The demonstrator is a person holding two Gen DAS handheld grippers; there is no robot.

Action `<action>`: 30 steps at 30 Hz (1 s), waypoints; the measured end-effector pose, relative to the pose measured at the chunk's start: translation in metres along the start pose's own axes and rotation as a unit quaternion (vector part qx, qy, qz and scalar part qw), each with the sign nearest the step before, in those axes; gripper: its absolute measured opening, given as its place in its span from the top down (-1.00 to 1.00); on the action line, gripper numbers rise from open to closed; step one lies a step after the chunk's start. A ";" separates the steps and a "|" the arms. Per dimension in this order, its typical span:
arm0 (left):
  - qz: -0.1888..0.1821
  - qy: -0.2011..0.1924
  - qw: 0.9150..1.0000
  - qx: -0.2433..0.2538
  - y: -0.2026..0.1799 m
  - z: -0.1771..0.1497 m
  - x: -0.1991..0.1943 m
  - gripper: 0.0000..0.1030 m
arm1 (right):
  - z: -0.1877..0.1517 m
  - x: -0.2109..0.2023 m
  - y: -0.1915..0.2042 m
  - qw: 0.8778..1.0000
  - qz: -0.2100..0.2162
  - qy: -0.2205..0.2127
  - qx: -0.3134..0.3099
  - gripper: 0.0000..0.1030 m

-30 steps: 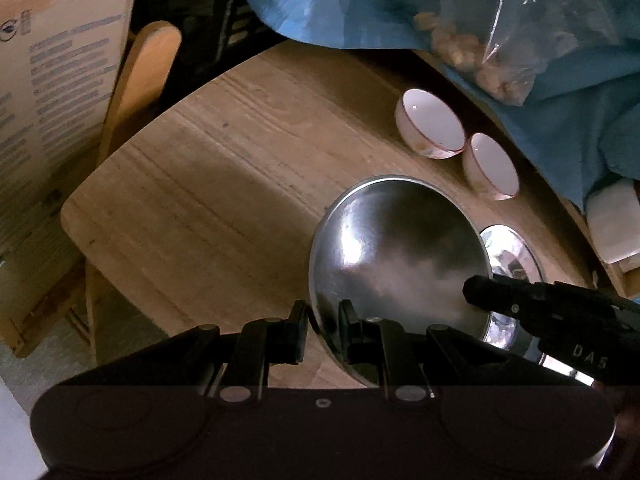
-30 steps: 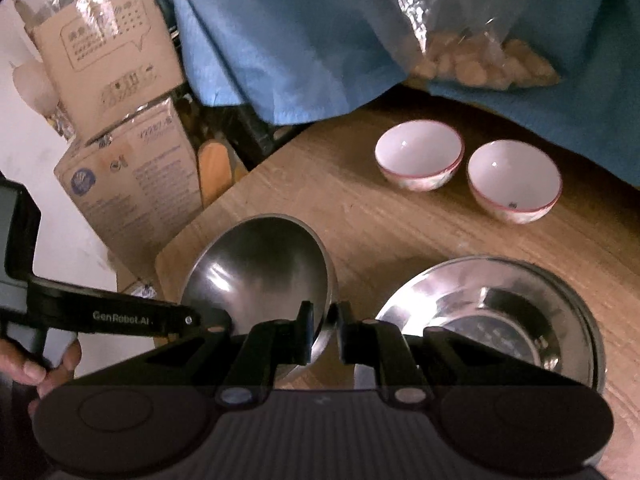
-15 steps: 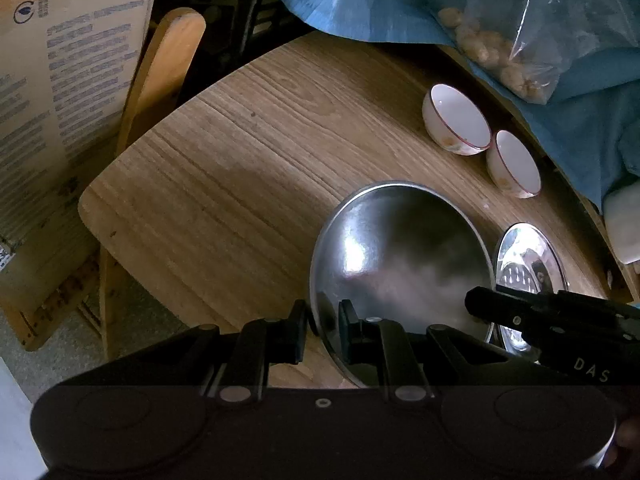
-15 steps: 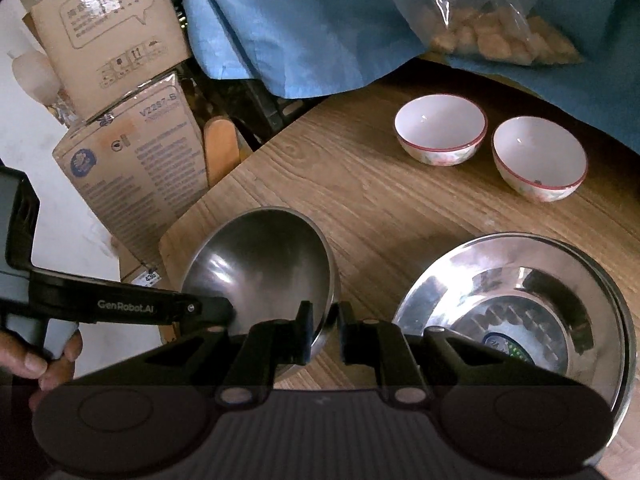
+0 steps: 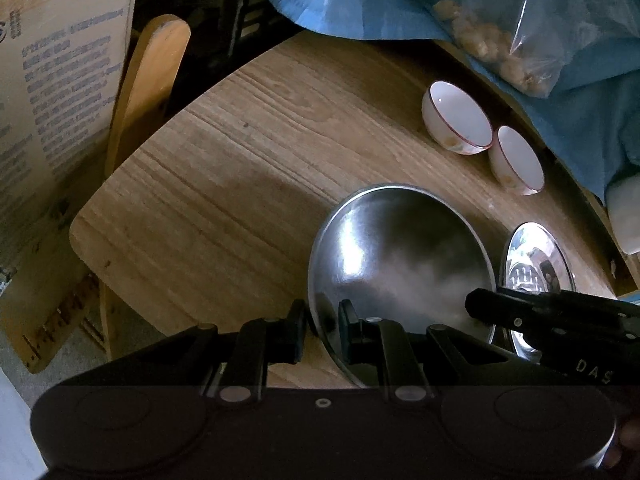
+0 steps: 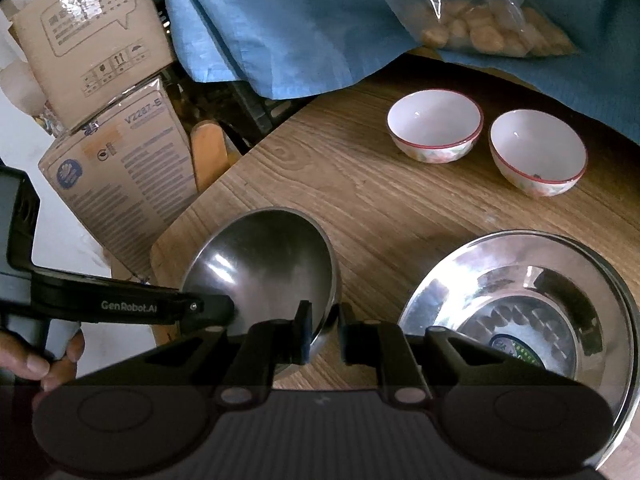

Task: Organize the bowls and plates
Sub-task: 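Lift the steel bowl with both tools and carry it beside the plate stack, then lower the steel bowl onto the table and open both tools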

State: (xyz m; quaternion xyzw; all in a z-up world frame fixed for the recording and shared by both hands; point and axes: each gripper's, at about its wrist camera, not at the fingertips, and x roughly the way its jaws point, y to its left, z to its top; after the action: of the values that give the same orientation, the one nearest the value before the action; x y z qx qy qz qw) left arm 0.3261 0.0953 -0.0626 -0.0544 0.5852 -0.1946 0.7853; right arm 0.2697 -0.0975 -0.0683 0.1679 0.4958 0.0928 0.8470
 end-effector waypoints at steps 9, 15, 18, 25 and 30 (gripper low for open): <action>-0.009 -0.011 1.000 -0.005 0.000 0.002 -0.001 0.37 | 0.000 -0.004 -0.006 1.000 -0.006 -0.008 0.006 0.56; 0.000 -0.049 0.999 -0.007 -0.001 0.004 -0.015 -0.18 | 0.001 -0.007 -0.008 1.000 -0.014 -0.019 -0.003 0.35; 0.013 -0.079 0.997 -0.001 -0.004 0.007 -0.022 -0.54 | 0.003 -0.010 -0.008 0.999 -0.018 -0.027 -0.014 0.14; 0.016 -0.114 0.993 0.008 -0.015 0.026 -0.026 -0.98 | 0.010 -0.016 -0.012 0.998 -0.026 -0.047 -0.026 -0.49; 0.009 -0.111 0.994 0.009 -0.023 0.042 -0.016 -0.98 | 0.015 -0.023 -0.022 0.997 -0.033 -0.067 -0.020 -0.85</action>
State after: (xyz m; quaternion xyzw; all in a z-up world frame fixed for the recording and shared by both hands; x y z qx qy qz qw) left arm 0.3559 0.0739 -0.0279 -0.0631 0.4935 -0.1856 0.8474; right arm 0.2711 -0.1281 -0.0509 0.1403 0.4409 0.0633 0.8843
